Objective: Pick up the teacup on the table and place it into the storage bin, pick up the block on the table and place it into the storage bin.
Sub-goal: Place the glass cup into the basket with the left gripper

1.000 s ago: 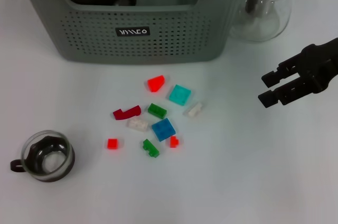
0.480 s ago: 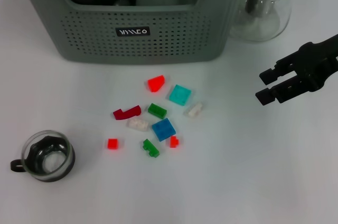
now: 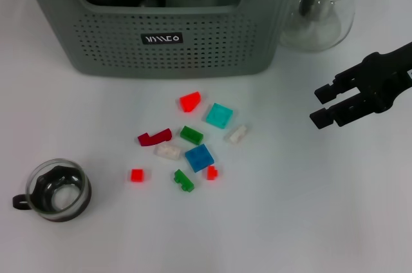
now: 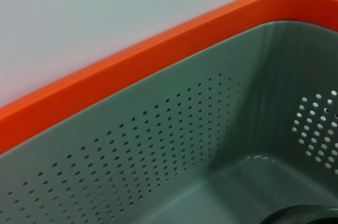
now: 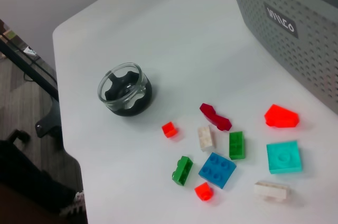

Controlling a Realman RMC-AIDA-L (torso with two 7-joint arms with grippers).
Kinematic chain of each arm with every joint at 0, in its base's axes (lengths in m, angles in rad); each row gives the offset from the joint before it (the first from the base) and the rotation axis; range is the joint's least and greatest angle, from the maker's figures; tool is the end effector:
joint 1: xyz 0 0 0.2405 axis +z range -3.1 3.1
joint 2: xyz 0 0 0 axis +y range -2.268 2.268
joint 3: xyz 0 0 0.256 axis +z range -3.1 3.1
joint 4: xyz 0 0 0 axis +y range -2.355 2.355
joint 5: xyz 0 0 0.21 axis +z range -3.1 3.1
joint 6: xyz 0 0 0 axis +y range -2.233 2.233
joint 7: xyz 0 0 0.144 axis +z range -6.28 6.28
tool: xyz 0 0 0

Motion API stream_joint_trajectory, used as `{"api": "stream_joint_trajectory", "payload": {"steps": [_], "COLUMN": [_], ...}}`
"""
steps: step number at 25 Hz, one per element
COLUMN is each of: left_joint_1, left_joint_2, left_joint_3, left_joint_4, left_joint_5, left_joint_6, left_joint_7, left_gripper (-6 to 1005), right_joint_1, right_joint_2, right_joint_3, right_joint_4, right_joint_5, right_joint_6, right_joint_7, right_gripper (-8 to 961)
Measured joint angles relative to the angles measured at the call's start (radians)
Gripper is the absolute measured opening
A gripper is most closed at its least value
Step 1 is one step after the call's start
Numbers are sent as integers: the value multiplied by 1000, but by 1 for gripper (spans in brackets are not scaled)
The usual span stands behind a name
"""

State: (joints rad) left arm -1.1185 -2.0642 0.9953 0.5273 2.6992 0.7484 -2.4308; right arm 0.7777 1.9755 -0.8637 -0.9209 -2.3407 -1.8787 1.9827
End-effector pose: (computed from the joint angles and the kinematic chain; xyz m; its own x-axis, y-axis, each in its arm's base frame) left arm -0.1400 0.4983 -0.0226 0.8130 0.5589 0.1631 0.5136 -0.5567 -0.6529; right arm 0.1913 0.3578 0.0458 0.8614 -0.5070 0.0292 -0.5078 -0.8592 0.0619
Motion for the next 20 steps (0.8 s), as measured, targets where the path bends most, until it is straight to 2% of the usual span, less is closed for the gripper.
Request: {"api": "stream_joint_trajectory", "payload": {"steps": [16, 20], "left_joint_1": [-1, 3], "left_joint_2": [-8, -16], "left_joint_3": [3, 3], "left_joint_4": [7, 18], "left_joint_5": [1, 1], "left_joint_6": [-12, -12], "left_joint_7": [7, 8], "left_gripper": [72, 92], "right_joint_1": [0, 0], "right_joint_2": [2, 2], "right_joint_3": [0, 0], "right_joint_4": [1, 1], "right_joint_5": [-8, -8], "right_joint_6": [17, 16], "right_joint_7": [-5, -5], "right_gripper": [686, 686]}}
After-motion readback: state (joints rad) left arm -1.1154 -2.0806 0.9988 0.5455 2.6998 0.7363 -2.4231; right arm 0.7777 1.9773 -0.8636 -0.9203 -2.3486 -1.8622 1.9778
